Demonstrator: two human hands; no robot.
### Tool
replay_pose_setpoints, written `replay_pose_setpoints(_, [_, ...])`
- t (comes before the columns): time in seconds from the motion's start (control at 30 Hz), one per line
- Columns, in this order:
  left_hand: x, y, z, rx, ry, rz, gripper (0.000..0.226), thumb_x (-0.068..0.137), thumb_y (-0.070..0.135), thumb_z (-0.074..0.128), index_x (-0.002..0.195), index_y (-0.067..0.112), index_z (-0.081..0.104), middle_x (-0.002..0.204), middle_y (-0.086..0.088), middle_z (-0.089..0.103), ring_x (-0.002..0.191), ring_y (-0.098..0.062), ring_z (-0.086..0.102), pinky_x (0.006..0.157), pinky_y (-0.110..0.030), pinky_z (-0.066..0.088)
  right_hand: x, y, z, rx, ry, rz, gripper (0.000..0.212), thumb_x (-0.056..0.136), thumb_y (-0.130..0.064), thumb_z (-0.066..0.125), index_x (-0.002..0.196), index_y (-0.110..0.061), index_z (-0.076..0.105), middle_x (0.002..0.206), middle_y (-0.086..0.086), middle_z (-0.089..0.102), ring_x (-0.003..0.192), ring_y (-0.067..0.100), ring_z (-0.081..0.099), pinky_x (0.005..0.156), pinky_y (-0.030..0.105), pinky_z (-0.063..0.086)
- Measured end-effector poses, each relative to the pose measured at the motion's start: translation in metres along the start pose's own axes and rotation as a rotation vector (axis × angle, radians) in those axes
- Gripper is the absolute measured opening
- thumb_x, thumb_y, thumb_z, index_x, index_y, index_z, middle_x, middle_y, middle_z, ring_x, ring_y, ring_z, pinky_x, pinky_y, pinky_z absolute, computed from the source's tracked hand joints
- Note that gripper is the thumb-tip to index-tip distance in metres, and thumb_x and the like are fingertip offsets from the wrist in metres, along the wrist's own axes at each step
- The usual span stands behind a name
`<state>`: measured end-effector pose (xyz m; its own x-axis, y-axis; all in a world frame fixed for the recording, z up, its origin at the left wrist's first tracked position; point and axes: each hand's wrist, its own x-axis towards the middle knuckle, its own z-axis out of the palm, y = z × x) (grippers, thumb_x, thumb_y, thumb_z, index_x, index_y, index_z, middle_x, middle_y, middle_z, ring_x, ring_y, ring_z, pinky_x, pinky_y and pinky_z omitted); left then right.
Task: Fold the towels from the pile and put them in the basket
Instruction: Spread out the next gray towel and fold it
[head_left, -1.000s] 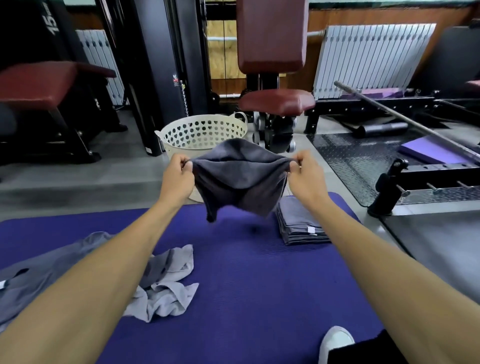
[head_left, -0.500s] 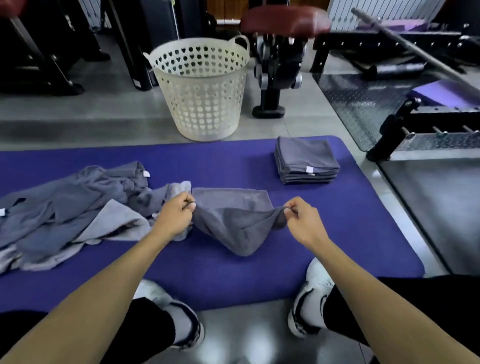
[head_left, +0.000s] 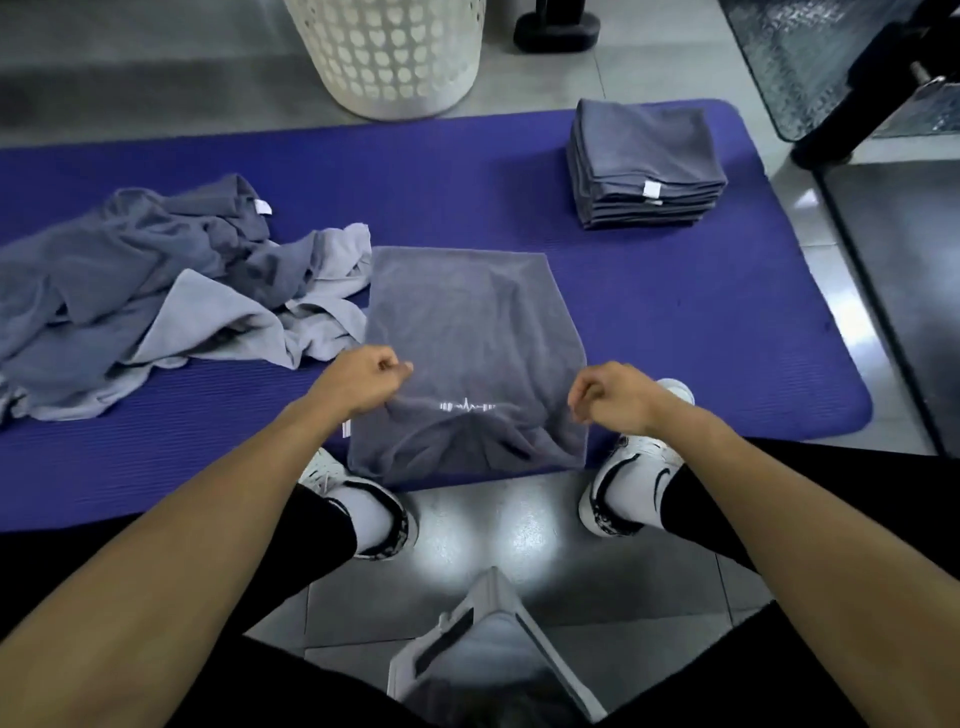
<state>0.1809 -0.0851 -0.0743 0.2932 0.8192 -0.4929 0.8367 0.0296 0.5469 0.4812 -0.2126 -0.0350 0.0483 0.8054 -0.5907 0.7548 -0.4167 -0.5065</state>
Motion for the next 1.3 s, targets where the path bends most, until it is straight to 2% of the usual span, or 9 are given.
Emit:
replay_pose_setpoints(0.13, [0.032, 0.025, 0.019, 0.042, 0.052, 0.100, 0.021, 0.093, 0.027, 0.060, 0.079, 0.013, 0.065, 0.079, -0.006, 0.071, 0.081, -0.027, 0.065, 0.075, -0.037, 0.050, 0.033, 0.007, -0.030, 0.088, 0.127, 0.054, 0.017, 0.085, -0.006, 0.056, 0.079, -0.018, 0.065, 0.085, 0.001, 0.071, 0.090, 0.020, 0.067, 0.080, 0.028, 0.052])
replay_pose_setpoints(0.27, [0.081, 0.066, 0.052, 0.072, -0.032, 0.208, 0.013, 0.093, 0.020, 0.060, 0.086, 0.012, 0.066, 0.084, -0.006, 0.069, 0.081, -0.023, 0.062, 0.070, -0.030, 0.043, 0.077, 0.022, -0.077, -0.143, 0.020, 0.080, 0.017, 0.090, -0.012, 0.052, 0.082, -0.022, 0.062, 0.093, -0.001, 0.067, 0.093, 0.022, 0.062, 0.077, 0.031, 0.052])
replay_pose_setpoints(0.4, [0.142, 0.102, 0.082, 0.120, -0.097, 0.318, 0.007, 0.092, 0.017, 0.060, 0.094, 0.016, 0.066, 0.090, -0.004, 0.068, 0.086, -0.022, 0.063, 0.082, -0.041, 0.052, 0.119, 0.035, -0.105, -0.253, -0.024, 0.078, 0.014, 0.091, -0.013, 0.051, 0.086, -0.023, 0.061, 0.097, 0.001, 0.063, 0.089, 0.022, 0.061, 0.070, 0.030, 0.049])
replay_pose_setpoints(0.7, [0.269, 0.154, 0.121, 0.671, -0.148, 0.643, 0.054, 0.097, 0.010, 0.051, 0.143, 0.038, 0.046, 0.156, -0.001, 0.030, 0.132, -0.024, 0.041, 0.106, -0.041, 0.038, 0.177, 0.089, -0.084, -0.057, -0.100, 0.009, 0.018, 0.092, -0.012, 0.052, 0.082, -0.024, 0.061, 0.083, -0.008, 0.064, 0.084, 0.017, 0.063, 0.075, 0.032, 0.054])
replay_pose_setpoints(0.77, [0.282, 0.158, 0.120, 0.757, -0.209, 0.724, 0.038, 0.099, 0.020, 0.051, 0.134, 0.034, 0.056, 0.152, -0.002, 0.034, 0.125, -0.025, 0.045, 0.101, -0.039, 0.041, 0.189, 0.093, -0.081, 0.031, -0.046, 0.020, 0.014, 0.091, -0.011, 0.053, 0.089, -0.017, 0.065, 0.084, -0.006, 0.066, 0.085, 0.018, 0.065, 0.075, 0.032, 0.055])
replay_pose_setpoints(0.87, [0.295, 0.149, 0.109, 0.756, -0.213, 0.910, 0.016, 0.096, 0.023, 0.053, 0.104, 0.019, 0.066, 0.116, -0.002, 0.056, 0.101, -0.025, 0.056, 0.082, -0.039, 0.049, 0.201, 0.098, -0.075, 0.145, 0.048, 0.037, 0.014, 0.091, -0.008, 0.052, 0.093, -0.011, 0.066, 0.087, 0.002, 0.070, 0.084, 0.023, 0.067, 0.076, 0.043, 0.058])
replay_pose_setpoints(1.0, [0.294, 0.120, 0.085, 0.664, -0.167, 1.103, 0.026, 0.087, 0.023, 0.042, 0.089, 0.011, 0.066, 0.092, -0.005, 0.065, 0.078, -0.027, 0.063, 0.066, -0.037, 0.054, 0.212, 0.102, -0.059, 0.174, 0.083, -0.014, 0.015, 0.093, -0.007, 0.052, 0.092, -0.012, 0.066, 0.082, 0.000, 0.070, 0.076, 0.021, 0.067, 0.071, 0.041, 0.058])
replay_pose_setpoints(1.17, [0.281, 0.066, 0.075, 0.616, -0.163, 1.062, 0.024, 0.087, 0.014, 0.042, 0.101, 0.014, 0.062, 0.118, -0.007, 0.062, 0.097, -0.031, 0.063, 0.077, -0.044, 0.055, 0.229, 0.101, -0.032, 0.364, 0.380, -0.020, 0.013, 0.092, -0.011, 0.058, 0.087, -0.019, 0.066, 0.078, -0.006, 0.071, 0.070, 0.009, 0.066, 0.064, 0.023, 0.053])
replay_pose_setpoints(1.3, [0.279, 0.046, 0.088, 0.484, -0.126, 0.936, 0.019, 0.095, 0.017, 0.040, 0.103, 0.014, 0.057, 0.130, -0.005, 0.055, 0.109, -0.028, 0.059, 0.084, -0.046, 0.054, 0.240, 0.088, -0.011, 0.459, 0.415, -0.058, 0.010, 0.091, -0.012, 0.063, 0.088, -0.020, 0.068, 0.075, -0.009, 0.069, 0.072, 0.004, 0.064, 0.063, 0.015, 0.051])
